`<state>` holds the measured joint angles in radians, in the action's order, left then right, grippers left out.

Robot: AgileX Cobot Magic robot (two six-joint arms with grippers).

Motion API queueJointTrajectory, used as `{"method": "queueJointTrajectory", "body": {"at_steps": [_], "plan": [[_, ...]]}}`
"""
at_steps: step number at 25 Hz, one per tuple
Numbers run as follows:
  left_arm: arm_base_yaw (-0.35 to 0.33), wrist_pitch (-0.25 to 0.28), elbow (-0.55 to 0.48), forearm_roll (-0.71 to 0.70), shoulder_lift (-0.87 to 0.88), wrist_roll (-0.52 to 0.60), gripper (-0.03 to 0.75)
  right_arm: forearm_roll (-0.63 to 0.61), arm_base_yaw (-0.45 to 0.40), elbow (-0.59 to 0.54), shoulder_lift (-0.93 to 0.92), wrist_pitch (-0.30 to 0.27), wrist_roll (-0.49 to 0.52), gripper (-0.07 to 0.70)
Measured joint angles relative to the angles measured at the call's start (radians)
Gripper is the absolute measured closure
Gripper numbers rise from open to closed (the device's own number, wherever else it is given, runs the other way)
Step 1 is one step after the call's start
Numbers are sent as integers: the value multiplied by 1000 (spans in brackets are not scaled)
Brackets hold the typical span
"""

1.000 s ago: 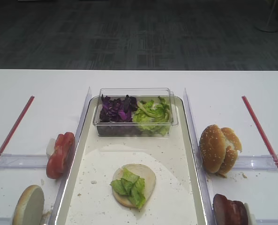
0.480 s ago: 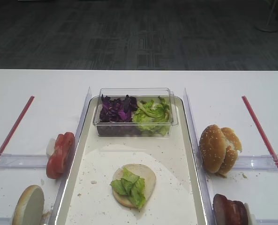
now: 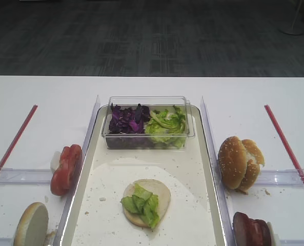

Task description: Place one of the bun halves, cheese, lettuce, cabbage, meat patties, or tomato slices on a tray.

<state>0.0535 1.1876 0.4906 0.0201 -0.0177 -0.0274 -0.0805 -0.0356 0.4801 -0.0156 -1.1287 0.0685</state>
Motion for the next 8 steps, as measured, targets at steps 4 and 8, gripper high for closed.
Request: {"method": "queueJointTrajectory", "body": {"at_steps": [4,8], "plan": [[0,0,0,0,0,0,225,0,0,0,0,0,-1,110],[0,0,0,0,0,0,225,0,0,0,0,0,-2,111]]}}
